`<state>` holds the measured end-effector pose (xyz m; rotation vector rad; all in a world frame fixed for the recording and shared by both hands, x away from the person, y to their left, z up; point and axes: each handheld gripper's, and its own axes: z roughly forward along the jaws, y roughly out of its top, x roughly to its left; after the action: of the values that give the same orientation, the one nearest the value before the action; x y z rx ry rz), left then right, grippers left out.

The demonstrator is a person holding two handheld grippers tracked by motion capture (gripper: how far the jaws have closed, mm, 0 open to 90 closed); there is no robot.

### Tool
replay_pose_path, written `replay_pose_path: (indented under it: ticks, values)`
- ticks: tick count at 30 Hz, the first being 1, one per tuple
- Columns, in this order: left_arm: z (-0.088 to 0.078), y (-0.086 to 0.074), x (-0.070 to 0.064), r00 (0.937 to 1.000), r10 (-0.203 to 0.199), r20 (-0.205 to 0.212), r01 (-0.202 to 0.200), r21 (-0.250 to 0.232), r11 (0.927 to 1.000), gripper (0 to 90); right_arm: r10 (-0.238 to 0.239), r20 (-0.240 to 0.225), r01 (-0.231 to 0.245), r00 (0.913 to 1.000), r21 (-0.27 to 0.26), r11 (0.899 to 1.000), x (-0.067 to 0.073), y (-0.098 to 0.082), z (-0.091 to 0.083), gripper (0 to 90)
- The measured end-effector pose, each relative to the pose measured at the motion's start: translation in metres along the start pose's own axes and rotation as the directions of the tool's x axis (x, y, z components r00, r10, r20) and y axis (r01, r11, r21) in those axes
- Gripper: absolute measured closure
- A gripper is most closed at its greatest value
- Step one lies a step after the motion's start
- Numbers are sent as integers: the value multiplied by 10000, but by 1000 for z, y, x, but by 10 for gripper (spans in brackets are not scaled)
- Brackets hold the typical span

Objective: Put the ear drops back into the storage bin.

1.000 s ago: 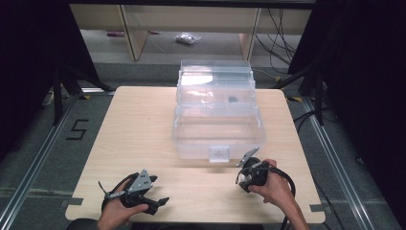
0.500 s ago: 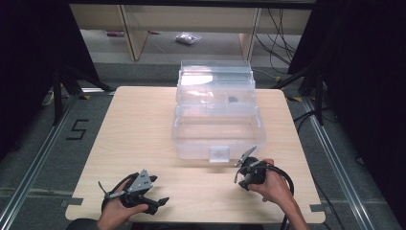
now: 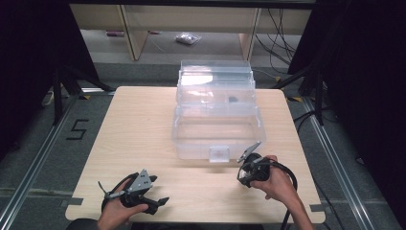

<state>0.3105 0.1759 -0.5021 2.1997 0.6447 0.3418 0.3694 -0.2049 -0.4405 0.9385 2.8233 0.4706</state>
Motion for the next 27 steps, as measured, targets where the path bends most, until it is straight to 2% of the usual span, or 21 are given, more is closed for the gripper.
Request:
replay_pose_path:
  ticks: [1, 4, 5, 7, 10, 15, 16, 17, 18, 22, 27]
  values:
    - [0, 0, 0, 10000, 20, -8, -20, -11, 10000, 150, -165, 11, 165, 9999, -42, 9999, -3, 1, -1, 601]
    - [0, 0, 0, 10000, 43, 6, -43, -16, 10000, 150, -154, -35, 154, 9999, 4, 9999, -5, 2, -4, 601]
    - [1, 0, -1, 9999, -132, -1, 132, -24, 9999, 150, -244, -6, 244, 9997, -21, 9997, -6, 3, -5, 601]
    - [1, 0, 0, 10000, -24, 11, 24, -69, 10000, 150, -57, -36, 57, 10000, 45, 10000, -7, 4, -7, 601]
    - [1, 0, 0, 9999, -77, 88, 78, -110, 9999, 151, -182, 57, 181, 9998, 38, 9998, -10, 6, -10, 601]
    - [1, 0, 0, 9999, -82, 84, 83, -118, 9999, 150, -463, 117, 463, 9989, -43, 9989, -15, 11, -23, 601]
    - [1, 0, 0, 9999, -80, 91, 81, -116, 9999, 150, -210, 113, 210, 9997, -27, 9998, -14, 11, -25, 601]
    - [1, 0, -1, 9999, -139, 98, 140, -110, 9998, 150, -303, 136, 303, 9994, -33, 9995, -15, 12, -29, 601]
    - [1, 0, -1, 9997, -200, 101, 201, -99, 9997, 150, -447, 391, 448, 9982, -26, 9990, -18, 14, -34, 601]
    - [1, 0, 0, 9999, -71, 88, 72, -114, 9999, 150, -339, 358, 341, 9988, -42, 9994, -20, 16, -41, 601]
    - [2, 0, -1, 9997, -208, 89, 209, -91, 9997, 150, -444, 439, 446, 9980, -35, 9990, -26, 22, -54, 602]
